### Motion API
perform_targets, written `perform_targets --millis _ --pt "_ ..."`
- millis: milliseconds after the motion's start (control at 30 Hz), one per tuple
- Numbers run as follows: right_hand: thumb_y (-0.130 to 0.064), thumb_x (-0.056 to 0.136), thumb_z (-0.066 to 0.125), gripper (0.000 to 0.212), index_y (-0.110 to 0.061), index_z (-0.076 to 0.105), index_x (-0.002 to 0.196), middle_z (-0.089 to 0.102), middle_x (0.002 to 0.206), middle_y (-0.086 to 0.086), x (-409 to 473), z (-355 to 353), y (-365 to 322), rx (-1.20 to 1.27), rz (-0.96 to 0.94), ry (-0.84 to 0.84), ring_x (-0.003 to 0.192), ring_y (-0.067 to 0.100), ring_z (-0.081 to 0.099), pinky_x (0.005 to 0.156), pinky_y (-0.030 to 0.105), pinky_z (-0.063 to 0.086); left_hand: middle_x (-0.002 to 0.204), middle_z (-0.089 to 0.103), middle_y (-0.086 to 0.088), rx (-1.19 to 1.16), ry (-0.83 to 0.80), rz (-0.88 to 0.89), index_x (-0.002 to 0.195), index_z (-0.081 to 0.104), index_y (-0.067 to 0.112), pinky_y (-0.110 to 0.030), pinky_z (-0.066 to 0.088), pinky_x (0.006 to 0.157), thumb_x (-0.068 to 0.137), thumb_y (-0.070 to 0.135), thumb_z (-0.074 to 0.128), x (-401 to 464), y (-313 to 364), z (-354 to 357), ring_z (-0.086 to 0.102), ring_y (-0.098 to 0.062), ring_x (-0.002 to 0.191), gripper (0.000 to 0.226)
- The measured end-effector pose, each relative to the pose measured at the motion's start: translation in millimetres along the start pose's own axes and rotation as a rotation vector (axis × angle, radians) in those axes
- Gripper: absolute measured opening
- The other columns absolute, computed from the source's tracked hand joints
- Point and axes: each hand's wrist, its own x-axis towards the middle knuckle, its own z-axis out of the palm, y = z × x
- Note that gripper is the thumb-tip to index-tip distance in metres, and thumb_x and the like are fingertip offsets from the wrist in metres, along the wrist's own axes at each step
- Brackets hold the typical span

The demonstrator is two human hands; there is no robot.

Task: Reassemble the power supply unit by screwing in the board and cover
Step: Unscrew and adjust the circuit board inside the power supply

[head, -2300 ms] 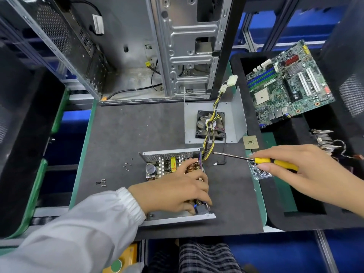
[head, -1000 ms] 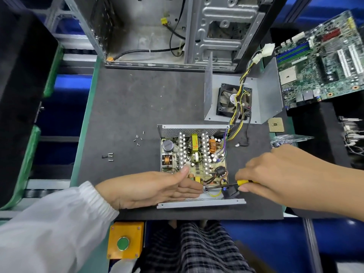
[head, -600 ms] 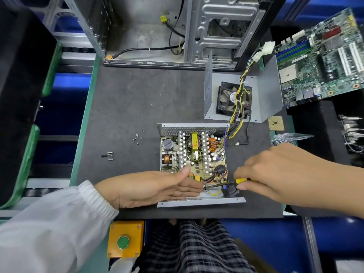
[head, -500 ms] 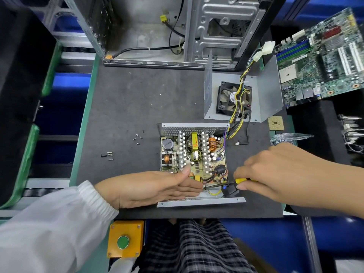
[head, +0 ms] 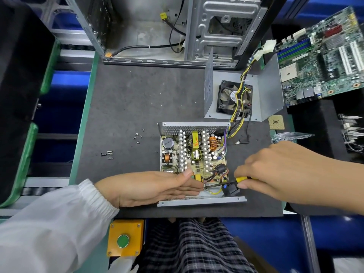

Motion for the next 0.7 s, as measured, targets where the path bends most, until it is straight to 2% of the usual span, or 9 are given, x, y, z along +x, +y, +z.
perform_targets --millis 233,433,700 --pt "-0.056 0.097 0.019 0.034 -0.036 0.044 0.11 0.058 0.097 -0.01 2.1 -1.4 1.3 -0.021 -0.015 0.002 0.091 0.019 0.059 0.06 0.029 0.027 0.15 0.045 0.009 0.014 -0.007 -0.012 0.147 0.04 0.015 -0.018 0.029 0.115 0.091 0.054 0.03 -0.8 0.7 0.2 0.043 0.003 0.133 0.069" --pt "-0.056 0.097 0.02 0.035 -0.034 0.046 0.105 0.059 0.094 -0.008 5.9 -3.2 4.2 -0.026 -0.022 0.008 0.088 0.021 0.06 0.059 0.03 0.03 0.149 0.045 0.013 0.061 -0.003 -0.001 0.145 0.042 0.02 -0.024 0.026 0.118 0.087 0.063 0.033 -0.4 -0.6 0.7 0.042 0.005 0.133 0.073" --pt "-0.056 0.097 0.019 0.036 -0.033 0.045 0.106 0.058 0.093 -0.009 5.3 -8.5 3.9 -0.043 -0.025 0.001 0.087 0.019 0.06 0.058 0.029 0.028 0.148 0.045 0.017 0.077 0.0 -0.006 0.145 0.043 0.023 -0.023 0.026 0.118 0.086 0.064 0.032 -0.9 0.9 2.0 0.041 0.007 0.133 0.073"
